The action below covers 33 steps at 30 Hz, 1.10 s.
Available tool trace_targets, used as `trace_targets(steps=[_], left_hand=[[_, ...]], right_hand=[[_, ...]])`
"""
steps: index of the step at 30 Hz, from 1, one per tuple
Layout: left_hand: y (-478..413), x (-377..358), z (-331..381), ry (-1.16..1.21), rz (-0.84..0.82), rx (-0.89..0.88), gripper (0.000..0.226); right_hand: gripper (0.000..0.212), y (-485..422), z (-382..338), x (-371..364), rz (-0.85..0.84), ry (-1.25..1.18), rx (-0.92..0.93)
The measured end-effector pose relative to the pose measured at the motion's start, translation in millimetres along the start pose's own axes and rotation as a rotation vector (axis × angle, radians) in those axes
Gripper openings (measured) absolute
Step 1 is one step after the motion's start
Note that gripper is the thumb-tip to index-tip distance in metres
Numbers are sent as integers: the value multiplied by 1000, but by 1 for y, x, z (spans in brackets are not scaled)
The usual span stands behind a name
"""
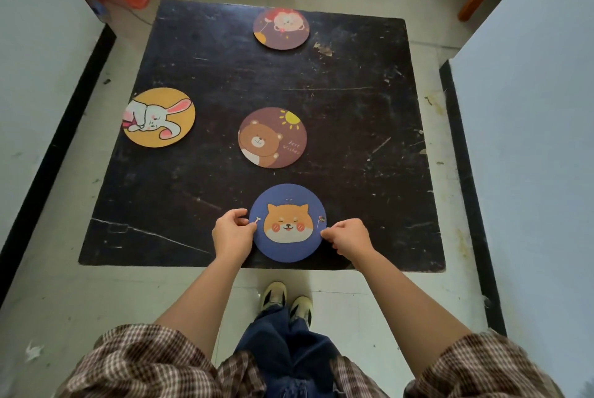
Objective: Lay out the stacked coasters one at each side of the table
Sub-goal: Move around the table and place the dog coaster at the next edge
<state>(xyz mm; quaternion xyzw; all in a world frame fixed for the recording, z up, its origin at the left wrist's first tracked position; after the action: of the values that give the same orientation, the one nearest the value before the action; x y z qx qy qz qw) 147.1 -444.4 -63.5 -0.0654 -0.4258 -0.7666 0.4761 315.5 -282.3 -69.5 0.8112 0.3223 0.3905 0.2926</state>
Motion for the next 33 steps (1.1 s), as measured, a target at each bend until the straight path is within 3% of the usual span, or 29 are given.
trace_targets(steps=[4, 9, 20, 28, 33], left_hand=[[1, 2, -1, -26, 16, -14, 25], [0, 6, -5, -55, -2, -43, 28], [1, 7, -6, -101, -45, -125, 36], [-1, 5, -9, -151, -50, -138, 39], [-2, 4, -9, -185, -50, -150, 38]], right_hand=[[29, 6, 0, -4, -19, 84, 23], [38, 12, -1, -6, 6, 144, 72], [32, 18, 2, -15, 12, 233, 100], [41, 19, 3, -16, 34, 233, 92], [33, 21, 3, -20, 41, 234, 108]])
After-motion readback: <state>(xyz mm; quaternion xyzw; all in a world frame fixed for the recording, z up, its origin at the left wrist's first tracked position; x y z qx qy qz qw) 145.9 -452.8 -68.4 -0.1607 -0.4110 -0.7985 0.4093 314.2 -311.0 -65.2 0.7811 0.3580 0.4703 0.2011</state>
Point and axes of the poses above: each hand's wrist, its own y-axis away from the middle knuckle, its own x-axis out of the back of the hand, z = x × y, the point moved 3 cm from there along -y, towards the middle knuckle, and after that the axes turned 2 degrees about x, right-handed, at the moved point
